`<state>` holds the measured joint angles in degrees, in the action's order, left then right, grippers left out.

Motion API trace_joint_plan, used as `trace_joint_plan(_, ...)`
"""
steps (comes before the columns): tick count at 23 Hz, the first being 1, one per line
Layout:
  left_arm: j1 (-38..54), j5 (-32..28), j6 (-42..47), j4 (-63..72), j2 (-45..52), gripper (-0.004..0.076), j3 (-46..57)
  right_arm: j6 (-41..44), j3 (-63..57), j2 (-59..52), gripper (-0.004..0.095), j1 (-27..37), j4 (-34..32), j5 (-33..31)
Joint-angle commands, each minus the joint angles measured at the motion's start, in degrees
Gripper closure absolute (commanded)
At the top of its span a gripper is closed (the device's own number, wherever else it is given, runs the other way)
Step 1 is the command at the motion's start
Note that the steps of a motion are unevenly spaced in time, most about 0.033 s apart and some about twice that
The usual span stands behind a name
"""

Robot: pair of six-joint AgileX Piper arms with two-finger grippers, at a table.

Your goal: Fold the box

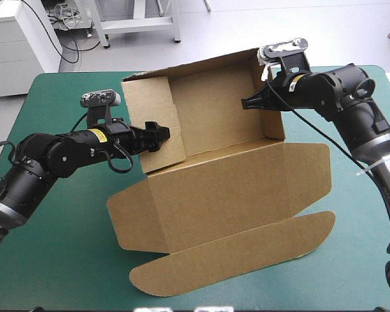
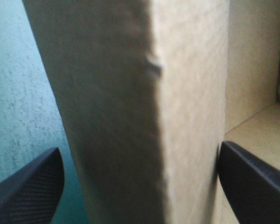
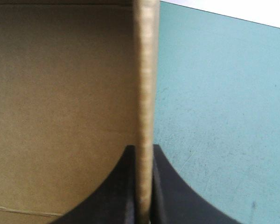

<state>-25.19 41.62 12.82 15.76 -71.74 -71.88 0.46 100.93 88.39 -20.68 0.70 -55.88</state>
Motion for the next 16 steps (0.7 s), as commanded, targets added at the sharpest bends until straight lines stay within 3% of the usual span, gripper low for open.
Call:
trace_joint_plan(1,-1.63,-6.42,8.27,-5.63,0.51,0.0087,-2.2,2.3,1.47,-2.36,0.0923,-1.87,-2.33,5.25)
trace_joint_plan(13,-1.68,-6.51,8.59,-5.72,-0.34,0.0089,-4.59,3.48,1.47,-2.36,0.0923,-3.53,-7.11,5.37)
trace_joint_plan(16,-1.68,-5.46,8.59,-6.3,-0.34,0.0145,-4.59,5.67,1.47,-2.36,0.0923,-3.53,-9.78,5.74)
